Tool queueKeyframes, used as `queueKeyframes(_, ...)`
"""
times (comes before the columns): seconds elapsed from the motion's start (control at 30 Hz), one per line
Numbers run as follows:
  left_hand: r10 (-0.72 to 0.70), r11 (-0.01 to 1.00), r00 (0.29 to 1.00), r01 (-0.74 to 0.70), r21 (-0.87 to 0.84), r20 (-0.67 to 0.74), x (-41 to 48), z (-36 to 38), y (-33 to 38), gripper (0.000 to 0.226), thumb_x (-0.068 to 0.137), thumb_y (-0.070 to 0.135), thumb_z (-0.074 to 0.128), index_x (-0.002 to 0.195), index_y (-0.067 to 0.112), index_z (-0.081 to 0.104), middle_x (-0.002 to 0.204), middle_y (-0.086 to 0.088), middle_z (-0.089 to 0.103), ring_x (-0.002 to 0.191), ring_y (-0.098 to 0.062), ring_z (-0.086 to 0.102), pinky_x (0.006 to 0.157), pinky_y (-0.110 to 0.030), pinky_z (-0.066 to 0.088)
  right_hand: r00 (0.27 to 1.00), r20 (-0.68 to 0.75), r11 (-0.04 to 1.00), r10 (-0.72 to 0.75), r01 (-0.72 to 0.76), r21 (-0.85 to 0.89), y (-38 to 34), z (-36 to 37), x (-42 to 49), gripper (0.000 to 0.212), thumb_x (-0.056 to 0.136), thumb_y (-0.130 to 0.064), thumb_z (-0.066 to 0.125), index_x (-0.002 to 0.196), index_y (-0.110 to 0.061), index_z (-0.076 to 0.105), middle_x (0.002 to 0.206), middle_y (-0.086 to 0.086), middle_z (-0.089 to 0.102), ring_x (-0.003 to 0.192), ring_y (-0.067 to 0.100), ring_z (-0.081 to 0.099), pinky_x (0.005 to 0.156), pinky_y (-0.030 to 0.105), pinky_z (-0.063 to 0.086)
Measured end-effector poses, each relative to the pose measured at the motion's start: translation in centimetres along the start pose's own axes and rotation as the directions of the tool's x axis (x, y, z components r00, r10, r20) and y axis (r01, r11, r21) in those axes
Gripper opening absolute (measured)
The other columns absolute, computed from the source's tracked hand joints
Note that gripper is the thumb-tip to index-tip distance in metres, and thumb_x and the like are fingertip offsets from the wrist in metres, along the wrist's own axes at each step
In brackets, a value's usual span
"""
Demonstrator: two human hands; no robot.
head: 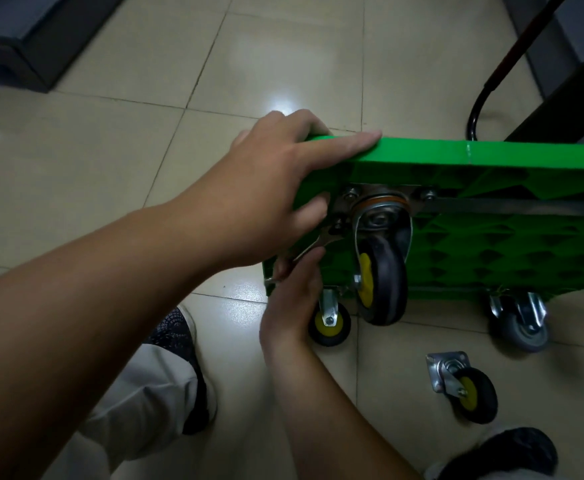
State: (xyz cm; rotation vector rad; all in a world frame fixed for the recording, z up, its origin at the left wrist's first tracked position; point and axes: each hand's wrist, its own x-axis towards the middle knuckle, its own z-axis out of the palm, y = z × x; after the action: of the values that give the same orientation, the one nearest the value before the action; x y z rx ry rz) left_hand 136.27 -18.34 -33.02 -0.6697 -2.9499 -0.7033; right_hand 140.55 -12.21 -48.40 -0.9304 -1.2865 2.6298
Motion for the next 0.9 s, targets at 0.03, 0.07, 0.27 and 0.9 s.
queueKeyframes(0.03, 0.004, 1.000, 1.000, -0.004, -0.001, 0.003, -0.1, 0.0, 0.0, 0.070, 0.087, 0.033, 0.049, 0.154, 0.045, 0.034, 0.130, 0.003, 0.051, 0.118, -0.020, 0.044, 0.102, -0.043, 0.039, 1.000, 0.002, 0.998, -0.015, 0.015, -0.053, 0.0, -0.4, 0.3, 0.040, 0.096, -0.050, 0.048, 0.112, -0.013, 0.051, 0.096, 0.002, 0.051, 0.086, 0.013, 0.046, 0.076, 0.023, 0.038)
queueKeyframes(0.07, 0.008, 1.000, 1.000, -0.008, -0.001, 0.003, -0.1, 0.0, -0.1, 0.070, 0.087, 0.033, 0.049, 0.155, 0.045, 0.034, 0.130, 0.003, 0.050, 0.119, -0.020, 0.044, 0.103, -0.044, 0.039, 0.999, -0.008, 0.995, -0.036, 0.036, -0.097, -0.1, -0.8, 0.9, 0.036, 0.097, -0.048, 0.050, 0.107, -0.014, 0.053, 0.094, -0.001, 0.053, 0.086, 0.012, 0.048, 0.080, 0.025, 0.039)
queueKeyframes(0.27, 0.012, 1.000, 1.000, -0.012, 0.000, 0.004, -0.2, -0.1, -0.4, 0.071, 0.088, 0.033, 0.049, 0.155, 0.046, 0.032, 0.133, 0.004, 0.048, 0.119, -0.018, 0.042, 0.103, -0.046, 0.040, 0.990, 0.004, 0.963, -0.139, 0.136, -0.233, -0.4, -1.2, 2.1, 0.031, 0.109, -0.030, 0.039, 0.092, -0.023, 0.065, 0.076, -0.019, 0.069, 0.077, -0.001, 0.064, 0.075, 0.019, 0.047)
queueKeyframes(0.9, 0.028, 0.991, 0.997, -0.018, -0.134, 0.077, 0.5, -0.7, -1.5, 0.084, 0.078, 0.011, 0.036, 0.154, 0.045, 0.035, 0.132, 0.010, 0.044, 0.125, -0.014, 0.037, 0.099, -0.013, 0.027, 0.994, 0.097, 0.997, 0.058, -0.053, -0.058, -2.0, 0.9, 0.0, 0.044, 0.107, -0.046, 0.032, 0.072, -0.021, 0.043, 0.058, -0.013, 0.034, 0.053, 0.002, 0.036, 0.062, 0.019, 0.030)
